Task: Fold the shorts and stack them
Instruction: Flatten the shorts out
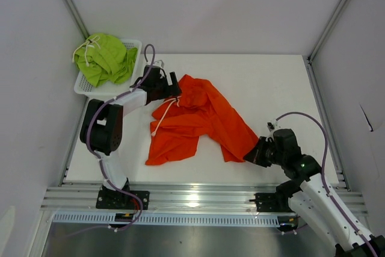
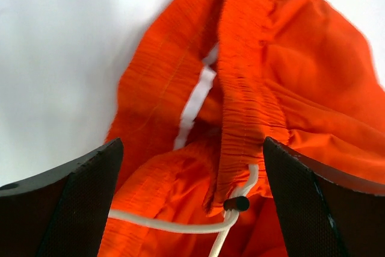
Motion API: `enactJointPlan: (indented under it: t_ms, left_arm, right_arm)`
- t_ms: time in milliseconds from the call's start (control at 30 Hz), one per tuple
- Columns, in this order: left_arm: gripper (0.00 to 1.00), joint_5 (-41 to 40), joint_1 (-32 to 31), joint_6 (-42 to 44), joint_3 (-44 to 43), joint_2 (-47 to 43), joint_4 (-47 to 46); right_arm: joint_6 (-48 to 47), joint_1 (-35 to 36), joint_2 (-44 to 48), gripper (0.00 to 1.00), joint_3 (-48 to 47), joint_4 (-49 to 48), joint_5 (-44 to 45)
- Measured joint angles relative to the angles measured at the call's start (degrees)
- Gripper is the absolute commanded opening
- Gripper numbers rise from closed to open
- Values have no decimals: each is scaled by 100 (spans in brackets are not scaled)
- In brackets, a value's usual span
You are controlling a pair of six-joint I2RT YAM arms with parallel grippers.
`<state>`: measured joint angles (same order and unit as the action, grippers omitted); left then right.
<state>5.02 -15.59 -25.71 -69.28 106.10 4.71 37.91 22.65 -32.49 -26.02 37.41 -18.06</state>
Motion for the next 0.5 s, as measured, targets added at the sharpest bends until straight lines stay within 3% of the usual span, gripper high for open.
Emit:
enactJointPlan:
  t_ms: [400,500]
  left_arm:
    - [85,1506,15,-197,-74,330,-885]
    - [87,1574,15,-227,17,258,-898]
  right_arm:
    - [101,190,-313,0,46,-376,170]
    - [105,188,-380,0,46,-450,221]
